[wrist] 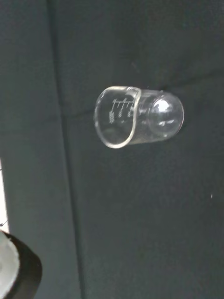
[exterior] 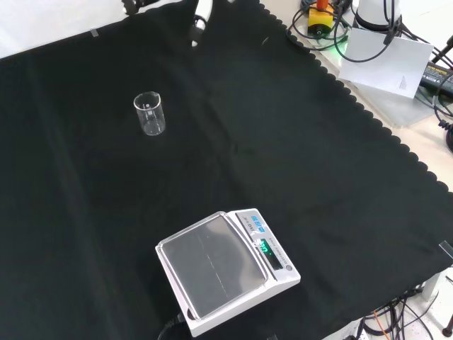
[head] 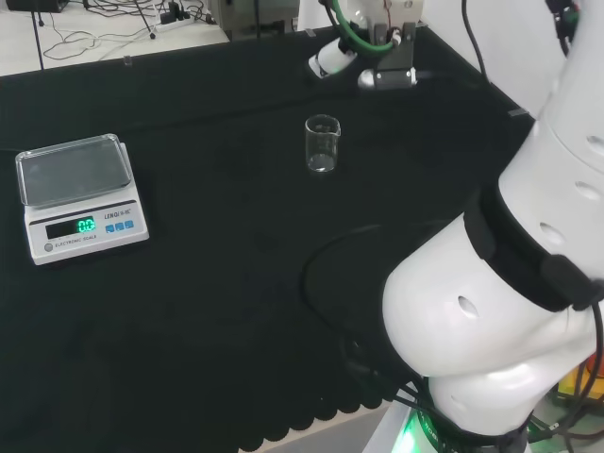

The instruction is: Pick up the beaker.

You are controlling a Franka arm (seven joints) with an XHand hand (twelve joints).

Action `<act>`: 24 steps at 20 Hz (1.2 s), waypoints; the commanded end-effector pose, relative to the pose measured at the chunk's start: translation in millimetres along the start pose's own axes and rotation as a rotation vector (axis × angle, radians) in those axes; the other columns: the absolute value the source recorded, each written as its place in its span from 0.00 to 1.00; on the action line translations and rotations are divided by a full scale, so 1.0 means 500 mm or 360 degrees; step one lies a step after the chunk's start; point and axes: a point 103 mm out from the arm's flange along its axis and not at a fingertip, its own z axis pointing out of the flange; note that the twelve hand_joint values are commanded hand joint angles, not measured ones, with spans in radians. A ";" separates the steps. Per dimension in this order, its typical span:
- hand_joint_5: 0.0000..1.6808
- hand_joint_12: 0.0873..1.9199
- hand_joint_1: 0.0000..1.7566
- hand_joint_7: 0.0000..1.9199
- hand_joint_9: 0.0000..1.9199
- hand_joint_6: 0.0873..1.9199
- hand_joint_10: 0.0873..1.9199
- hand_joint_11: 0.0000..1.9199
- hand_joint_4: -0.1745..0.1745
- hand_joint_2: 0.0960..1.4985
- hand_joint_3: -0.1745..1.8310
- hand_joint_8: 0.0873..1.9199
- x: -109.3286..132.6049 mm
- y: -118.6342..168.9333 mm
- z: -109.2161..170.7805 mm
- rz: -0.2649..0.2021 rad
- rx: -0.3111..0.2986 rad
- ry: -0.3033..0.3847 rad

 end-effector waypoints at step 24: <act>0.02 0.41 0.35 0.00 0.00 0.00 0.41 0.00 0.64 0.43 0.21 0.23 -0.012 0.184 0.336 -0.0043 0.0338 0.0206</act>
